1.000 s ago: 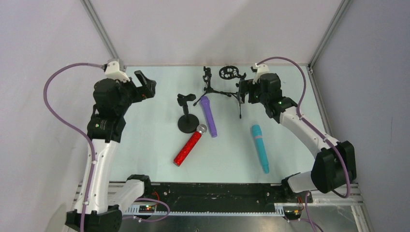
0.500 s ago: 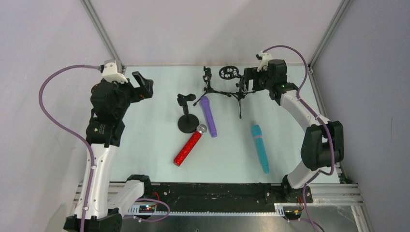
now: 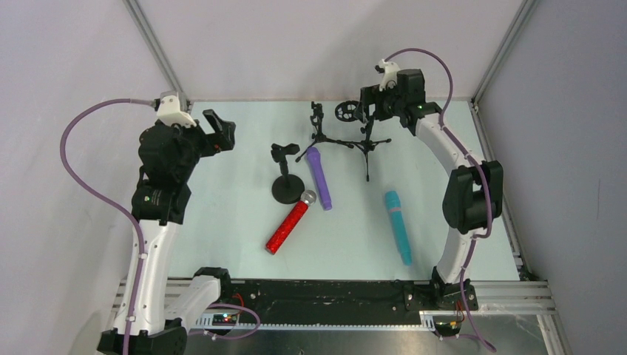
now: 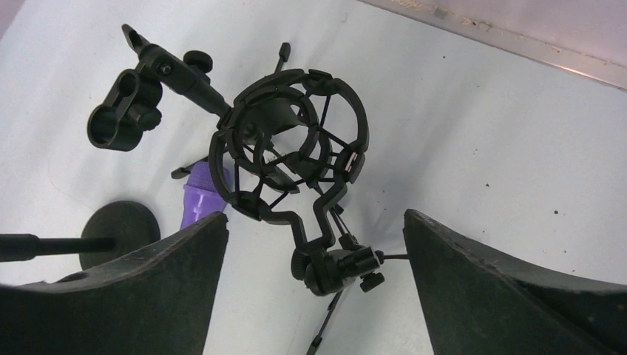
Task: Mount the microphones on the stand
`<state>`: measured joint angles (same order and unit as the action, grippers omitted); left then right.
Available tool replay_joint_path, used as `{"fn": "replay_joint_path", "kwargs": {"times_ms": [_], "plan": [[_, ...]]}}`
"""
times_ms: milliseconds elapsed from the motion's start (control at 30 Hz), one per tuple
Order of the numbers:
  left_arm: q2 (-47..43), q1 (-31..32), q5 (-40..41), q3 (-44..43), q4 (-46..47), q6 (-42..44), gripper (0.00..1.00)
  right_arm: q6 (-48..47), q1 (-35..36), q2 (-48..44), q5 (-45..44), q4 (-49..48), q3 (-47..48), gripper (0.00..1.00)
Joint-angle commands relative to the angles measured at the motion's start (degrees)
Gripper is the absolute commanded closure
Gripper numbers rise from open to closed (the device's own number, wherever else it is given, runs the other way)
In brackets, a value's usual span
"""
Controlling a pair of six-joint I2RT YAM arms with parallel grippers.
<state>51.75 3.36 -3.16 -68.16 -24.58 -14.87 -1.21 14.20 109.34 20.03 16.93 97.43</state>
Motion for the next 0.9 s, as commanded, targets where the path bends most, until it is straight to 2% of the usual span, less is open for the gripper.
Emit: {"fn": "replay_joint_path", "kwargs": {"times_ms": [0, 267, 500, 567, 667, 833, 867], "plan": [[-0.1, -0.2, -1.0, 0.2, 1.8, 1.8, 0.04, -4.6, 1.0, 1.4, 0.0, 3.7, 3.4, 0.15], [0.2, -0.2, -1.4, 0.3, 1.8, 2.2, 0.06, -8.4, 0.1, 1.6, 2.0, 3.6, 2.0, 0.12], [0.7, -0.2, -1.4, 0.3, 1.8, 2.1, 0.04, -9.2, 0.0, 3.8, 1.8, 4.2, 2.8, 0.15], [0.8, -0.2, -1.4, 0.4, 1.9, 2.2, 0.03, -8.9, 0.0, 4.3, 2.2, 4.2, 2.8, 0.20], [1.3, -0.2, -2.0, 0.4, 1.8, 2.6, 0.02, -7.8, 0.3, 4.6, 2.7, 3.8, 2.7, 0.35], [1.8, -0.2, -2.7, 0.4, 1.9, 2.8, 0.01, -6.1, 0.5, 4.3, 3.4, 2.0, 1.8, 0.43], [1.8, -0.3, -2.5, 0.5, 1.8, 2.8, 0.00, -5.8, 0.6, 4.1, 3.3, 1.8, 1.7, 0.47]]}}
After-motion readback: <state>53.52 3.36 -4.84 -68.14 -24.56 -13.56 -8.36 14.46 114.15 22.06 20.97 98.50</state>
